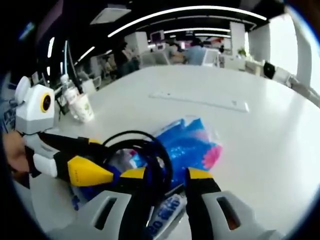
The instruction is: Arrange the tabletop items into an orderly group along one side of the table until the central work area is clear of visible clutter.
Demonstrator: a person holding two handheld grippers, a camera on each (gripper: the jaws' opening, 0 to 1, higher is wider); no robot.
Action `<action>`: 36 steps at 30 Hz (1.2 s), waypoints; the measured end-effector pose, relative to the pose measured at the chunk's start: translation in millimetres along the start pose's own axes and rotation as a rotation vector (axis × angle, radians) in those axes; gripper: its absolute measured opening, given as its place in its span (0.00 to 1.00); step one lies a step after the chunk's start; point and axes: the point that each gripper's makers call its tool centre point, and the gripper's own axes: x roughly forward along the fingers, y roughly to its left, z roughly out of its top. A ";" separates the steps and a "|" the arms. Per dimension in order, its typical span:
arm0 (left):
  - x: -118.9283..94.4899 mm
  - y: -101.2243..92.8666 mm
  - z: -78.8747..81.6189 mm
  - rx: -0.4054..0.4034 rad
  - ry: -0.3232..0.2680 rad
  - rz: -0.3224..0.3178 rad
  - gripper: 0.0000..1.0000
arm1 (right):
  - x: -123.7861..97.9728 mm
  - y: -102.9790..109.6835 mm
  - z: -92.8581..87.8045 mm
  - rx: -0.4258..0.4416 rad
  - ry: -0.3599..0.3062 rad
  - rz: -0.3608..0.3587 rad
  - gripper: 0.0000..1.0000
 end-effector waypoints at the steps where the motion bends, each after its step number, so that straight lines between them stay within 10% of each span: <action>1: 0.0 -0.4 -0.4 -0.001 0.002 -0.002 0.44 | 0.3 0.0 0.0 0.000 0.001 -0.001 0.26; 22: 0.8 13.7 -1.8 -0.023 0.027 0.078 0.26 | 10.3 9.6 3.1 -0.266 0.088 -0.042 0.13; 36: 2.1 15.0 -1.5 -0.043 0.029 0.081 0.23 | 16.6 6.3 -0.3 -0.135 0.112 -0.031 0.13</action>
